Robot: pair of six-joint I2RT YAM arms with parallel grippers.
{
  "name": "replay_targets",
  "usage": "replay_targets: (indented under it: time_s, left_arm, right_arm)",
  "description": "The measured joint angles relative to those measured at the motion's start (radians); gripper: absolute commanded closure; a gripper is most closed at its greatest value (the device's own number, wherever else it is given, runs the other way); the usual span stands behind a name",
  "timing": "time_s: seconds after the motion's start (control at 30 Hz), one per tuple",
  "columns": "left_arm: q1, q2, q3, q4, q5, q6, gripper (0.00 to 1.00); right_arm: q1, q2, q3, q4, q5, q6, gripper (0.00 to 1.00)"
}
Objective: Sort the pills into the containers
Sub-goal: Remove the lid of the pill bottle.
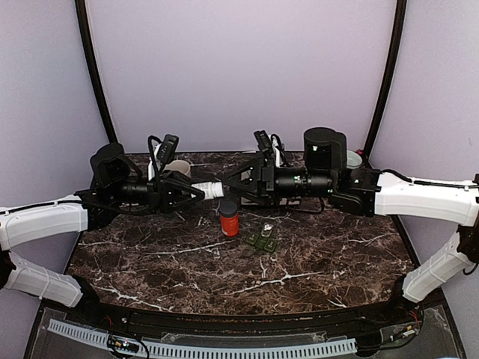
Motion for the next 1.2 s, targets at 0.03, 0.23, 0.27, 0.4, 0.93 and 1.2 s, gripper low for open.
replay_targets:
  time_s: [0.03,0.23,0.27,0.4,0.93,1.2]
  left_arm:
    - [0.0,0.0,0.0,-0.006,-0.003,0.006,1.0]
    - [0.0,0.0,0.0,-0.032,-0.017,0.032,1.0]
    - [0.0,0.0,0.0,-0.034,-0.018,0.034,1.0]
    - [0.0,0.0,0.0,-0.042,-0.021,0.041,1.0]
    - [0.0,0.003,0.009,-0.051,-0.021,0.047,1.0]
    - [0.0,0.003,0.011,-0.051,-0.02,0.047,1.0]
  right_arm:
    - [0.0,0.0,0.0,0.006,-0.006,0.008,0.4]
    - [0.0,0.001,0.003,0.033,-0.034,0.041,0.42]
    - [0.0,0.004,0.008,0.033,-0.038,0.045,0.42]
    - [0.0,0.014,0.025,0.042,-0.049,0.056,0.43]
    - [0.0,0.034,0.026,0.047,-0.061,0.06,0.45]
    - [0.0,0.048,0.026,0.048,-0.067,0.06,0.51]
